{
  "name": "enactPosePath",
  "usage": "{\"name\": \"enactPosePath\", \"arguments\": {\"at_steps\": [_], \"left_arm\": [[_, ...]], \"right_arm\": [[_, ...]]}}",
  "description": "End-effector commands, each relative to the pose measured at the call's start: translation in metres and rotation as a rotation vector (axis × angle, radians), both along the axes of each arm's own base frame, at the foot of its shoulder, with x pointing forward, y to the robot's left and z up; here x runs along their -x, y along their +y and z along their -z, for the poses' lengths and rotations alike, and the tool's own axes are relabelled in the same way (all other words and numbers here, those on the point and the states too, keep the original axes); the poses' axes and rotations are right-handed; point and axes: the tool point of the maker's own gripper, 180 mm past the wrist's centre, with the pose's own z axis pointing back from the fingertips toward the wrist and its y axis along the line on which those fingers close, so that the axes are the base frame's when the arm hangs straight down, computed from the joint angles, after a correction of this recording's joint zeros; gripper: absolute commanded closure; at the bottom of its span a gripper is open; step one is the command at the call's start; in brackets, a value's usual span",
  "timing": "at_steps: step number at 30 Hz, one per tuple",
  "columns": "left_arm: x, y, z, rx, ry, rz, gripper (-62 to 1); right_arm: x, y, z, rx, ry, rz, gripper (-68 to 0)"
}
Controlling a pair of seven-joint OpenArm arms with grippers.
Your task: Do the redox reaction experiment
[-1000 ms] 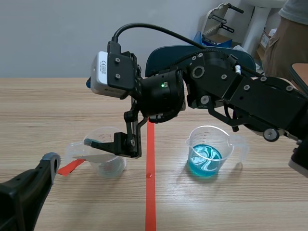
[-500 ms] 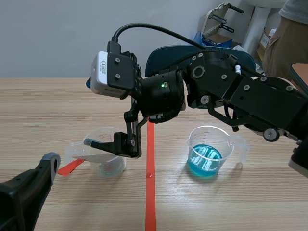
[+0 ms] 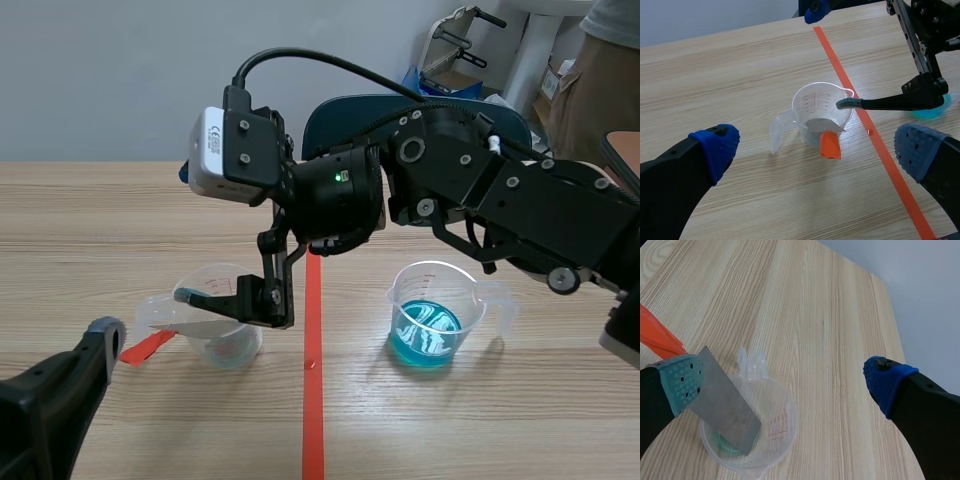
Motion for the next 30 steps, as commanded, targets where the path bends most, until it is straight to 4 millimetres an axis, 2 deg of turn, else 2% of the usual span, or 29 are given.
{"name": "enactPosePath", "arguments": {"at_steps": [1, 21, 25, 30], "left_arm": [[-0.001, -0.002, -0.006, 0.012, -0.021, -0.002, -62.3], [-0.001, -0.002, -0.005, 0.010, -0.015, -0.003, -62.3], [-0.001, -0.001, -0.002, 0.004, -0.001, -0.007, -62.3], [-0.001, -0.001, -0.001, -0.004, 0.006, -0.005, -62.3]], "right_arm": [[-0.002, 0.004, -0.013, -0.032, -0.020, -0.007, -67.9], [-0.007, 0.002, -0.014, -0.049, -0.031, 0.022, -67.9], [-0.016, -0.023, -0.011, -0.102, -0.011, 0.136, -67.9], [-0.009, -0.079, -0.009, -0.181, 0.088, 0.305, -67.9]]}}
